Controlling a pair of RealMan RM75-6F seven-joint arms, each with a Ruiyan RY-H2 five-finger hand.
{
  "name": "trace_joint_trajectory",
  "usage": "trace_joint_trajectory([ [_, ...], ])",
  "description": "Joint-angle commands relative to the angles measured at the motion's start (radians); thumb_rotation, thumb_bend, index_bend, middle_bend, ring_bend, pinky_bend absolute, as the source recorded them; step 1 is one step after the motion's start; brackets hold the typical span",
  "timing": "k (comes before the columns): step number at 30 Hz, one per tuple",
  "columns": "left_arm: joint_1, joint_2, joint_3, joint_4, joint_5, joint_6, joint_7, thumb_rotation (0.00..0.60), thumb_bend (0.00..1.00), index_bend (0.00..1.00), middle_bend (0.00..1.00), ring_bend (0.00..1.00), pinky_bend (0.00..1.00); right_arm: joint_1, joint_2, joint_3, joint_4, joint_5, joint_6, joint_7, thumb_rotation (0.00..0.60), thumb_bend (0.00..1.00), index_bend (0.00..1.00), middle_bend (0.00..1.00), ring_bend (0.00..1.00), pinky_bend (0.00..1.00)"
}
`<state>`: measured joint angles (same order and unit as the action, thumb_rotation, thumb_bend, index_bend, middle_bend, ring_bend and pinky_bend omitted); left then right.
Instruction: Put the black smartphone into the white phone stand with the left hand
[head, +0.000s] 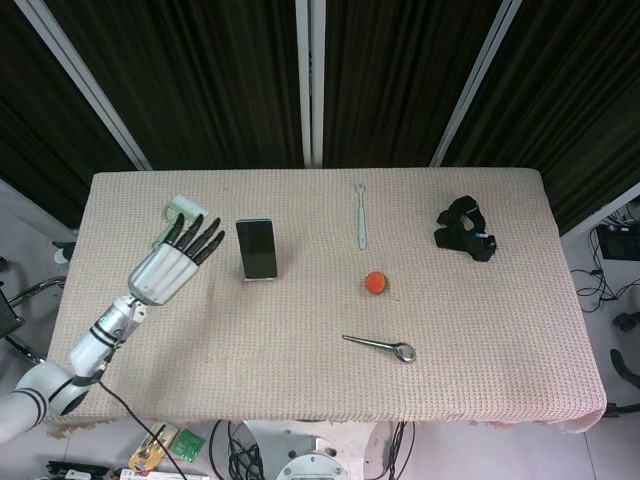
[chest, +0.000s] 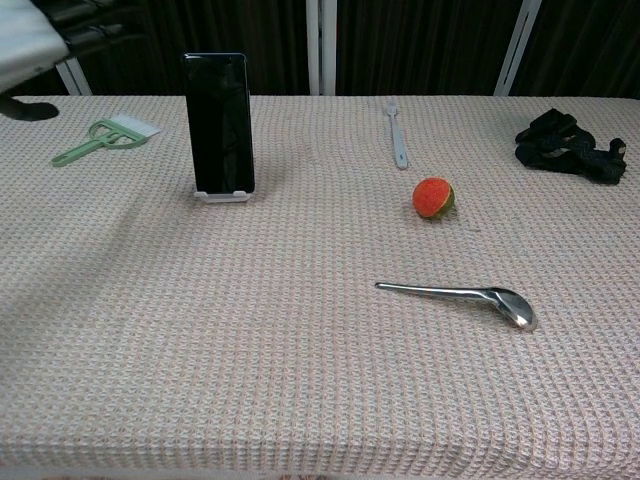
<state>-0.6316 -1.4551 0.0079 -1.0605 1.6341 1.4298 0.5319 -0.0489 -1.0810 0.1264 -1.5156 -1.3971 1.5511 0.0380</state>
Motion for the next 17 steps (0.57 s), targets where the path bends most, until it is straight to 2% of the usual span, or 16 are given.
trace_joint_trajectory([
  [1,0.206,0.115,-0.012,-0.248,-0.173,0.108,-0.215,0.584,0.15,0.01,0.0,0.08,0.22,0.008,-0.004,-0.006,0.006,-0.02,-0.003,-0.001,0.6,0.18,0.0,0.0,0.0,0.0],
  [3,0.274,0.169,0.017,-0.354,-0.228,0.087,-0.336,0.518,0.15,0.01,0.01,0.08,0.22,0.013,-0.006,-0.015,0.007,-0.04,-0.005,-0.004,0.6,0.18,0.0,0.0,0.0,0.0],
  [5,0.327,0.204,0.047,-0.408,-0.259,0.066,-0.435,0.395,0.15,0.01,0.01,0.08,0.22,0.019,-0.007,-0.027,0.007,-0.059,-0.013,-0.003,0.6,0.18,0.0,0.0,0.0,0.0],
  [6,0.345,0.211,0.059,-0.412,-0.261,0.064,-0.459,0.343,0.15,0.01,0.01,0.08,0.22,0.022,-0.008,-0.031,0.007,-0.064,-0.019,-0.003,0.6,0.18,0.0,0.0,0.0,0.0],
  [8,0.377,0.211,0.085,-0.386,-0.239,0.074,-0.489,0.3,0.14,0.01,0.01,0.07,0.22,0.028,-0.009,-0.041,0.005,-0.072,-0.034,-0.005,0.6,0.18,0.0,0.0,0.0,0.0],
  [12,0.428,0.193,0.133,-0.282,-0.158,0.106,-0.531,0.297,0.14,0.02,0.01,0.07,0.22,0.045,-0.021,-0.052,0.006,-0.084,-0.062,-0.02,0.6,0.18,0.0,0.0,0.0,0.0],
  [17,0.464,0.184,0.13,-0.252,-0.14,0.124,-0.556,0.296,0.14,0.02,0.02,0.07,0.22,0.067,-0.036,-0.053,-0.001,-0.096,-0.08,-0.041,0.6,0.18,0.0,0.0,0.0,0.0],
])
